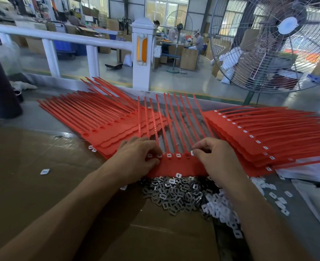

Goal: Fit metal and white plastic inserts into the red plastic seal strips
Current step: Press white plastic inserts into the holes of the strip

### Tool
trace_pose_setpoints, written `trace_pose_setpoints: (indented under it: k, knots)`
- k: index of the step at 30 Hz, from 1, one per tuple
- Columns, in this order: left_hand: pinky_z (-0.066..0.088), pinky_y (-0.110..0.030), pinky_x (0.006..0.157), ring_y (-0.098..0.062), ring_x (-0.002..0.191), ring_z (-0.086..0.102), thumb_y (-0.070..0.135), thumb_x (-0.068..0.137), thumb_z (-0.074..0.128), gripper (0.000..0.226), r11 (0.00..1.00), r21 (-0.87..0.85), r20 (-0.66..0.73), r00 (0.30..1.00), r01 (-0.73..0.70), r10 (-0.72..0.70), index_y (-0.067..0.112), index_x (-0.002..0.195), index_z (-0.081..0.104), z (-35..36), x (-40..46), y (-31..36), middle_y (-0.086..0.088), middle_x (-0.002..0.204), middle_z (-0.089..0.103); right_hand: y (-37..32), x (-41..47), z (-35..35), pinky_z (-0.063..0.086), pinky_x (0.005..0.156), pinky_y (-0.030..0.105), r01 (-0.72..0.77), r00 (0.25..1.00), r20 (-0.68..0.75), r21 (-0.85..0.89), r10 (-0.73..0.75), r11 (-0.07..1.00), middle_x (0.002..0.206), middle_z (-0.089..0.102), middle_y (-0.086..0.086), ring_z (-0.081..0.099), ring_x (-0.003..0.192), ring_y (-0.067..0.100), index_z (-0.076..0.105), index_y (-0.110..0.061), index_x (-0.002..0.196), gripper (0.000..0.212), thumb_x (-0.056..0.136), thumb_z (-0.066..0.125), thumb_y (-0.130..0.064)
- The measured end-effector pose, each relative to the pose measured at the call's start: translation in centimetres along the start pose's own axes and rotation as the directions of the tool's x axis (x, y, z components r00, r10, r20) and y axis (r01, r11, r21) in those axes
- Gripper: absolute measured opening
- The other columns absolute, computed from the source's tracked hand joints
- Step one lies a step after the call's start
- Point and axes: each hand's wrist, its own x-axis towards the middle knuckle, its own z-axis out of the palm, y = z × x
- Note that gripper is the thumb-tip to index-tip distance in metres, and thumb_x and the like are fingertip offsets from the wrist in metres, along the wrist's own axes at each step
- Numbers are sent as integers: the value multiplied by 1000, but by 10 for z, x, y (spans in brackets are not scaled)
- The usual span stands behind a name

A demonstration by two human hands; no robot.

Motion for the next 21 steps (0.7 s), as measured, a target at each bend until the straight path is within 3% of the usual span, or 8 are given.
trace_pose_setpoints:
  k: [7, 12, 18, 21]
  knots:
    - [28, -34, 103, -3, 114, 39, 41, 96, 62, 22, 1000, -10, -2, 1000, 10, -10, 41, 118, 62, 1, 0, 0, 21, 117, 54, -3, 8, 11, 37, 58, 1, 1, 1000, -4, -68, -1, 998, 91, 67, -17, 53, 79, -15, 77, -26, 96, 8, 96, 71, -20]
    - [25, -31, 98, -2, 113, 37, 40, 96, 63, 23, 1000, -18, 7, 1000, 15, -15, 42, 119, 62, 0, 0, 2, 21, 119, 53, -5, 8, 13, 35, 61, -6, 29, 999, -19, -115, -31, 993, 77, 58, -25, 51, 70, -16, 79, -24, 97, 10, 95, 71, -18]
    - [28, -34, 105, -5, 117, 41, 40, 96, 62, 23, 1000, 0, 10, 1000, 17, -17, 41, 119, 62, 0, 1, 2, 19, 119, 55, -6, 7, 15, 35, 57, -5, 26, 999, -22, -126, -29, 992, 73, 57, -26, 52, 64, -27, 81, -22, 95, 10, 94, 72, -16]
    - [29, -37, 109, -5, 118, 41, 41, 96, 62, 23, 1000, -2, 10, 1000, 20, -20, 42, 119, 62, 0, 1, 2, 20, 119, 55, -7, 7, 16, 35, 58, -5, 27, 999, -24, -133, -31, 991, 74, 60, -24, 56, 63, -15, 82, -21, 96, 10, 93, 73, -17]
